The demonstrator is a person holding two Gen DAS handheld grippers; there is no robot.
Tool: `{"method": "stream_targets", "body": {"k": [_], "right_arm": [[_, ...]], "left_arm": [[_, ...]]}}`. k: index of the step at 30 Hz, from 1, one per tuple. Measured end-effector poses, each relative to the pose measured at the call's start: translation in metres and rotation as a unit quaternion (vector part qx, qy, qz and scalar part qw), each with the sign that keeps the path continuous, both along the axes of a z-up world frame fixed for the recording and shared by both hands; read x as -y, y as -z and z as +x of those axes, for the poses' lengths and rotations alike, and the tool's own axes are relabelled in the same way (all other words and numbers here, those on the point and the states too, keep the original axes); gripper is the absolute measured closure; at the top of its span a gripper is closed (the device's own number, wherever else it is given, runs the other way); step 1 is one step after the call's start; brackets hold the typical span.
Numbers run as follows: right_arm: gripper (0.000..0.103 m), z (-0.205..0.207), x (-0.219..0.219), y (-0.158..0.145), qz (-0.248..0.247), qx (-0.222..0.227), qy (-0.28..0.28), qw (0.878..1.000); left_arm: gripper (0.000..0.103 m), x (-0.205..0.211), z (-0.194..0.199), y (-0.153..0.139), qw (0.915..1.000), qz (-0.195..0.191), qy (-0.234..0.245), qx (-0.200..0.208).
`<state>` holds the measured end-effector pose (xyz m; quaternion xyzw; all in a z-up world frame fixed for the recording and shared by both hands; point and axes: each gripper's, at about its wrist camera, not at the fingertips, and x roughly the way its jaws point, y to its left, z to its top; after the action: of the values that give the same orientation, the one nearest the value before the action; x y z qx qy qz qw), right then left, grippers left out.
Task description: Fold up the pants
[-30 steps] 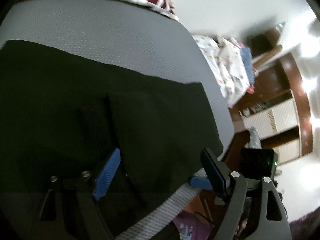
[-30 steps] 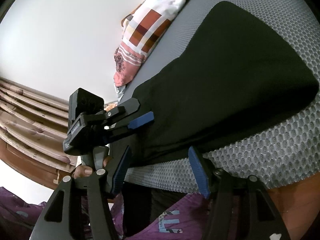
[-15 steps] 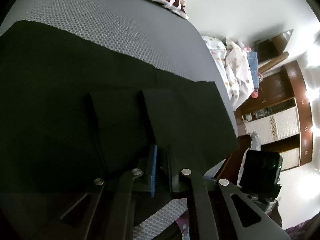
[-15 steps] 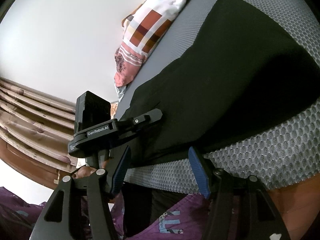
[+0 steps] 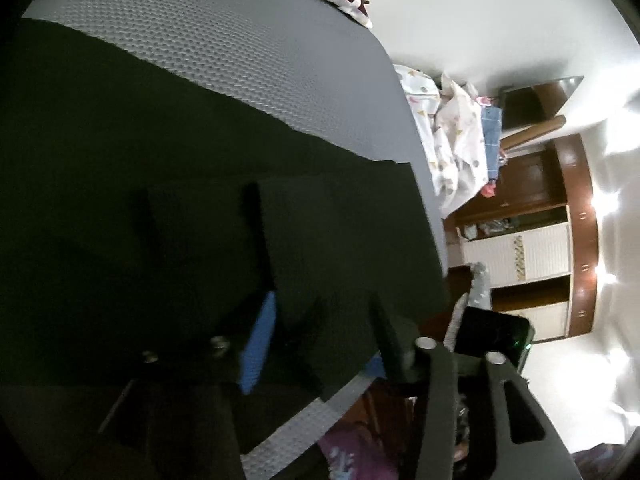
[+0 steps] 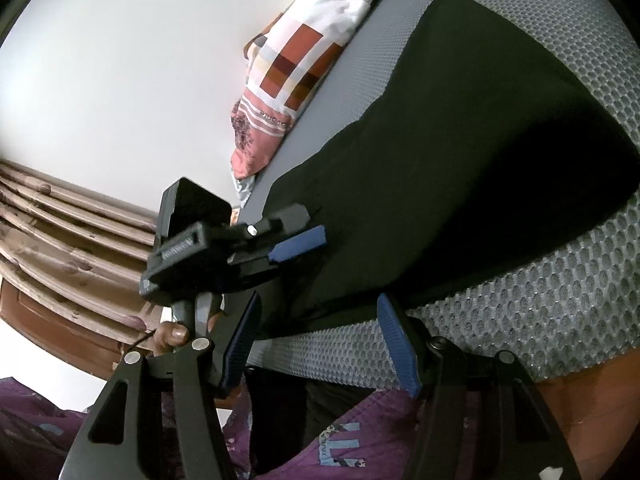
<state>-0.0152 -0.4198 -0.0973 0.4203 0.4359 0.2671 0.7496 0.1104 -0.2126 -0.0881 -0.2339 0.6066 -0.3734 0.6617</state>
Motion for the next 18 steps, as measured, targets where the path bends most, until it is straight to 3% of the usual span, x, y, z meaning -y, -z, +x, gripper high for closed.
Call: {"method": "stream_targets", "body": {"k": [5, 7, 8, 9, 12, 18], "right_arm": [[0.046, 0.0004, 0.0008, -0.0001, 0.006, 0.000, 0.002, 1.000], [0.045, 0.0007, 0.0008, -0.0006, 0.007, 0.000, 0.002, 1.000], [0.045, -0.0003, 0.0017, -0.0003, 0.007, 0.000, 0.002, 1.000], [0.045, -0.0004, 0.0017, -0.0002, 0.007, 0.000, 0.002, 1.000], [0.045, -0.0012, 0.0030, 0.0002, 0.011, -0.001, 0.004, 1.000], [0.045, -0.0022, 0.0029, -0.0004, 0.016, -0.002, 0.006, 1.000]], "left_arm": [[0.051, 0.0035, 0.0046, 0.0003, 1.0000, -0.005, -0.002, 0.003], [0.063, 0.0053, 0.0040, -0.0005, 0.9999, 0.007, -0.004, 0.015], [0.079, 0.0072, 0.0033, -0.0006, 0.9997, 0.015, -0.002, 0.021], [0.088, 0.0078, 0.0022, -0.0011, 0.9995, 0.018, -0.002, 0.025], [0.089, 0.0035, -0.0006, -0.0046, 0.9990, 0.017, -0.013, 0.039], [0.089, -0.0001, 0.0015, -0.0022, 0.9995, -0.002, -0.015, 0.028]]}}
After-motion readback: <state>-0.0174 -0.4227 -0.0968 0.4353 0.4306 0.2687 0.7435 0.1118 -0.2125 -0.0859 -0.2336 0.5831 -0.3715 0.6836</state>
